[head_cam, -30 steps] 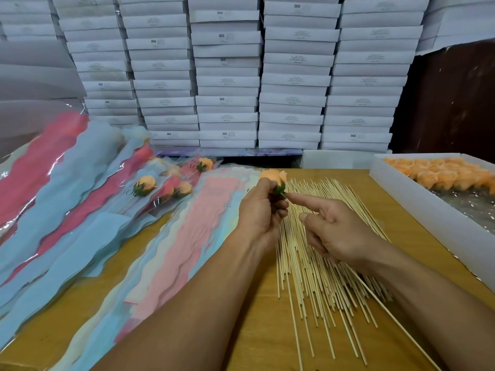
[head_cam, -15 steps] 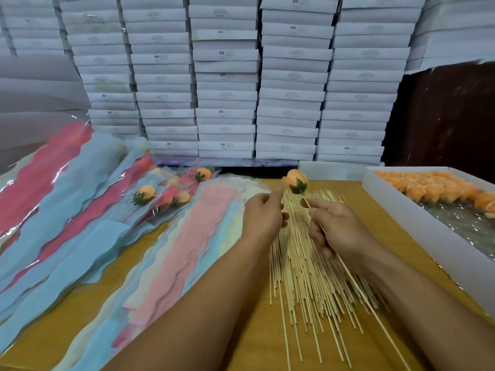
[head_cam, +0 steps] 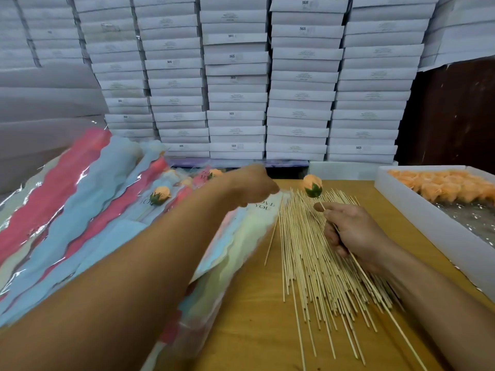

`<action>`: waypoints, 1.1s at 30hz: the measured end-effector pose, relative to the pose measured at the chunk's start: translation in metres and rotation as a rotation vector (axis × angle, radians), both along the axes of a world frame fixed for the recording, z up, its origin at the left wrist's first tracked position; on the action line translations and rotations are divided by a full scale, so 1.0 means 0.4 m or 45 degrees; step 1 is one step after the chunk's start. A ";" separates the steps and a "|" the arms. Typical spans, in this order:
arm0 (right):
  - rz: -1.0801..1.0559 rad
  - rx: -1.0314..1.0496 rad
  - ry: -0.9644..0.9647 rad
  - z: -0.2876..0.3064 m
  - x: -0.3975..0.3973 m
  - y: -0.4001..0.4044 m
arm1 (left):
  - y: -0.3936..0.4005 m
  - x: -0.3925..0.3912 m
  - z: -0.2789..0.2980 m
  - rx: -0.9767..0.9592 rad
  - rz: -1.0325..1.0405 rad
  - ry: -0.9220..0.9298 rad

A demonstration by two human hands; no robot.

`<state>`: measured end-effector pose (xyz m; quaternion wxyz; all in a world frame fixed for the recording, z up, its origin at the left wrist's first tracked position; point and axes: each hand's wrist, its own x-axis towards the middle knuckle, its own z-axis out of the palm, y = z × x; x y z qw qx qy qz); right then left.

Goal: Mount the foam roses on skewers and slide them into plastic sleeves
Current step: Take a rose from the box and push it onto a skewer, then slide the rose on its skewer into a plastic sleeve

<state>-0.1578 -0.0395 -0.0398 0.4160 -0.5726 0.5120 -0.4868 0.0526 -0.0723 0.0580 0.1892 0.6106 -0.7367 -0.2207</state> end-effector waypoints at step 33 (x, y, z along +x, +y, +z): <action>0.063 -0.043 0.041 -0.002 0.003 0.004 | -0.088 0.303 -0.290 -0.393 0.010 -0.576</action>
